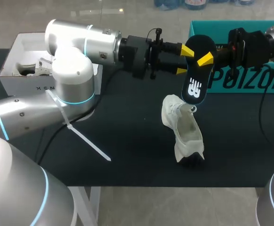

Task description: Take the shoe out of the shoebox, open the shoe tongue, remove and reinsert the insole, then place the shoe into the shoebox

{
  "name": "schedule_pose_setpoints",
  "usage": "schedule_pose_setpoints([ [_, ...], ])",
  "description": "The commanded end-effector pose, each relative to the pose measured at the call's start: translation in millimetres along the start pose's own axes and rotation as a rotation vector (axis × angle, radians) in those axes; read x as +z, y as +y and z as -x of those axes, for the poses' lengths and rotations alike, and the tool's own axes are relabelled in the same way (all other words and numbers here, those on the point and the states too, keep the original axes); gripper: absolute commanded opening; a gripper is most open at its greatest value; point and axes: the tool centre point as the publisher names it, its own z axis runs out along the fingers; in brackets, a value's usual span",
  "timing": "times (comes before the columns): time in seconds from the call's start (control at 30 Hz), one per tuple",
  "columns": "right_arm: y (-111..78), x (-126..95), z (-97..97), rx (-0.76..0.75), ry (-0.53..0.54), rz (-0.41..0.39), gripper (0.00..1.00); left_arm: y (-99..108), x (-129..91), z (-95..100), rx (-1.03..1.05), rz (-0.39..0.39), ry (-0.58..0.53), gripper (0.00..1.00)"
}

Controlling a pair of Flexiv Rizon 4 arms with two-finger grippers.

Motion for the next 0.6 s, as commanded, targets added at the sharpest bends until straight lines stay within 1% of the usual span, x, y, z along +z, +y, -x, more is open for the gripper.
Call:
schedule_pose_setpoints([
  [0.03,0.1,0.8,-0.1,0.002,-0.003,0.0,0.0,0.1,4.7,-0.6,0.003,0.005,0.0,0.07],
  [0.07,0.1,0.8,-0.1,0.002,-0.003,0.0,0.0,0.1,5.1,-0.6,0.004,0.005,0.002,0.0],
  [0.23,0.1,0.8,-0.1,0.002,-0.003,0.0,0.0,-1.9,6.0,-0.7,0.007,0.001,0.005,0.0],
  [0.57,0.1,0.8,-0.1,0.002,-0.003,0.0,0.0,-4.3,3.6,-1.6,-0.006,0.02,0.013,0.0],
  [0.6,0.1,0.8,-0.1,0.002,-0.003,0.0,0.2,-5.0,2.5,-2.0,-0.009,0.023,0.016,0.0],
])
